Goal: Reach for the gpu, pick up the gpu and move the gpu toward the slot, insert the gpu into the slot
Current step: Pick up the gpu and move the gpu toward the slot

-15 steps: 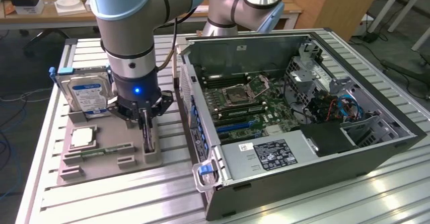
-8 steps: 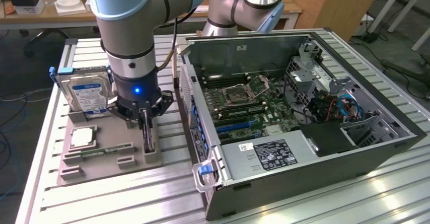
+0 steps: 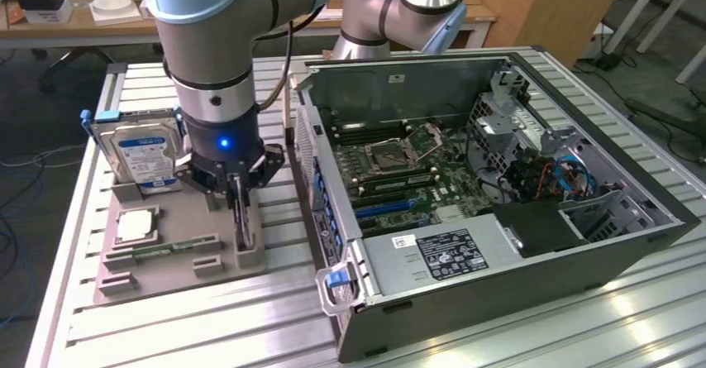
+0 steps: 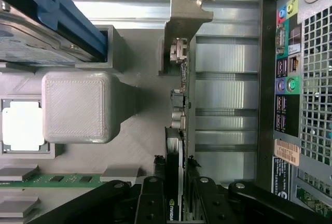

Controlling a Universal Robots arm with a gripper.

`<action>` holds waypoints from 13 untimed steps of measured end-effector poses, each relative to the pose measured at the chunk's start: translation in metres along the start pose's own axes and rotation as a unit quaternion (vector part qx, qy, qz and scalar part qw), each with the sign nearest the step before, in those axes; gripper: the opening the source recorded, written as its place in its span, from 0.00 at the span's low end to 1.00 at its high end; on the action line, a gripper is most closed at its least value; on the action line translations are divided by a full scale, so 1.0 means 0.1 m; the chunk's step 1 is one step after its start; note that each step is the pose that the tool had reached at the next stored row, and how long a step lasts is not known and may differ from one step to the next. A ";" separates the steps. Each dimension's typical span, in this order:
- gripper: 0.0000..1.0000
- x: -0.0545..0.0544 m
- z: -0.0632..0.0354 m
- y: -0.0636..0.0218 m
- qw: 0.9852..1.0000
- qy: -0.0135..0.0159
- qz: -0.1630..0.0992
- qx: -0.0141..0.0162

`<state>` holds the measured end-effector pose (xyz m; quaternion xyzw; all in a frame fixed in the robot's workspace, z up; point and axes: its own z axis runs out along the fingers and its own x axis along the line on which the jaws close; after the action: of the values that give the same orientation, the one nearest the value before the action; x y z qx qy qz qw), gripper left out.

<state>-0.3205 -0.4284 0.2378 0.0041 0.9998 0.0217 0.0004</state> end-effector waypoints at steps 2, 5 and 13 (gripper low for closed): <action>0.26 0.00 -0.026 0.001 1.000 0.000 0.000 0.000; 0.26 0.00 -0.076 0.003 1.000 -0.002 0.000 0.000; 0.26 0.00 -0.270 0.012 1.000 -0.006 -0.001 0.000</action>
<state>-0.3205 -0.4284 0.2648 0.0034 0.9997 0.0218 0.0065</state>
